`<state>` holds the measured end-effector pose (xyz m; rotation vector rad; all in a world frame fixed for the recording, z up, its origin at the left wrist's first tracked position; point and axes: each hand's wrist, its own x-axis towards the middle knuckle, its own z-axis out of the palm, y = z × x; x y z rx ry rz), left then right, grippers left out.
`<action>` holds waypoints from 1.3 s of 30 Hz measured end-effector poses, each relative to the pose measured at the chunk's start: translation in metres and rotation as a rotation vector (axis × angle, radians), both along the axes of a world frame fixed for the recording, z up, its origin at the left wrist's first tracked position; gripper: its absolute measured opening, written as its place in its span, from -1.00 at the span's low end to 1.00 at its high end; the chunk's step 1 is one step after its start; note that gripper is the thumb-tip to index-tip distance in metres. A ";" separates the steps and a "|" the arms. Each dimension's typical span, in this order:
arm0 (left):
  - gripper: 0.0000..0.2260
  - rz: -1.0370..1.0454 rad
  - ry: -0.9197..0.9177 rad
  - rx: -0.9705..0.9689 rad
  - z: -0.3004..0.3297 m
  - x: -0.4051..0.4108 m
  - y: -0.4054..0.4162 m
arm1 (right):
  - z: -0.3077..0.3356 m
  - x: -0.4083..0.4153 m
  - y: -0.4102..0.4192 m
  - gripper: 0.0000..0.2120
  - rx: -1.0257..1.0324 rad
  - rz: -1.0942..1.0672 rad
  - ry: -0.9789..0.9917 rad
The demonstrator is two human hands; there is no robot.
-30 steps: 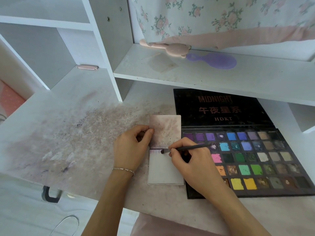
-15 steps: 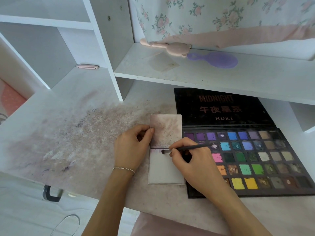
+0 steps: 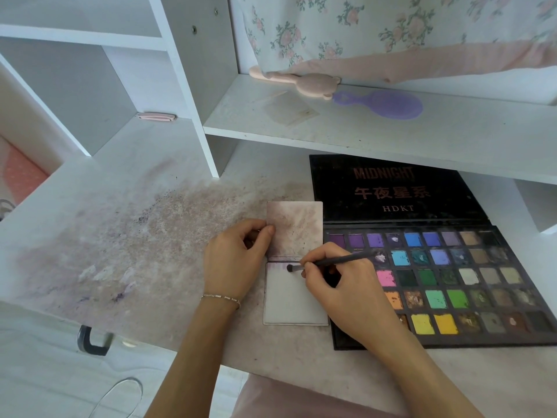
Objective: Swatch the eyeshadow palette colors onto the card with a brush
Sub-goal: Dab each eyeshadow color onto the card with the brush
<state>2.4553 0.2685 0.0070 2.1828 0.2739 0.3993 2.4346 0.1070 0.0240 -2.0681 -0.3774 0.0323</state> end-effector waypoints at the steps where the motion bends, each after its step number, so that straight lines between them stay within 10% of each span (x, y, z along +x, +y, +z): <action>1: -0.94 0.000 -0.001 0.000 0.000 0.000 0.000 | 0.000 0.000 0.000 -0.75 -0.006 0.002 -0.001; 18: -0.94 -0.009 0.028 -0.010 0.001 0.000 0.000 | 0.015 0.001 -0.036 -0.79 0.357 -0.261 0.024; 39: -0.91 0.129 0.010 0.067 0.001 -0.001 -0.019 | -0.002 0.023 -0.132 -0.77 0.059 -0.592 -0.055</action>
